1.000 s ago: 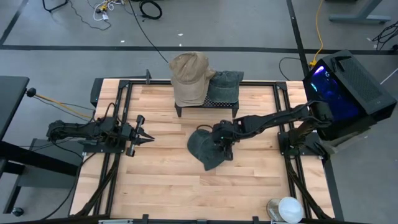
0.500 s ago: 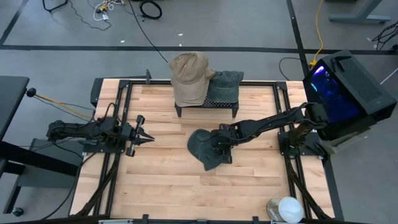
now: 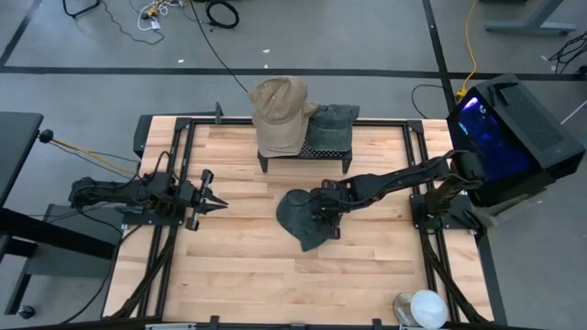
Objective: Pick & Place hat
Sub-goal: Stack the black cap on the other black cap on the shelf
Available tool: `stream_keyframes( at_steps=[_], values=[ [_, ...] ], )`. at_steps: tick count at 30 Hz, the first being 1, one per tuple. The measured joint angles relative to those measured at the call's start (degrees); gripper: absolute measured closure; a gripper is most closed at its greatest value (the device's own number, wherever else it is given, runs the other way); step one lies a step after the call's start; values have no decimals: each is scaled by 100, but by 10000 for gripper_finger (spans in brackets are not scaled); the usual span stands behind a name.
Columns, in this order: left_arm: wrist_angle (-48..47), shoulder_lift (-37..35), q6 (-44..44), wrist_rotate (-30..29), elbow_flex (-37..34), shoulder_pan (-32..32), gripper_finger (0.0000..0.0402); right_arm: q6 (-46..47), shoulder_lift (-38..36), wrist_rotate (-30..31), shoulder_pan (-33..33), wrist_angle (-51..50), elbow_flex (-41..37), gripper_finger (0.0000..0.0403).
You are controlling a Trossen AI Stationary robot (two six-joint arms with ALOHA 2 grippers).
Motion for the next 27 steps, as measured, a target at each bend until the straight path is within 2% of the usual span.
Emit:
stream_keyframes(
  at_steps=[7,13,18,27],
  values=[
    [0,0,-1,0,-1,0,367,-11,0,-35,0,-54,5,364],
    [0,-2,-2,0,-1,0,367,-18,0,-59,0,-63,5,392],
    [0,0,-2,0,-1,0,367,-110,-24,-57,0,-149,8,398],
    [0,0,-2,1,0,1,367,-1046,-596,-50,60,-373,8,401]
  ],
)
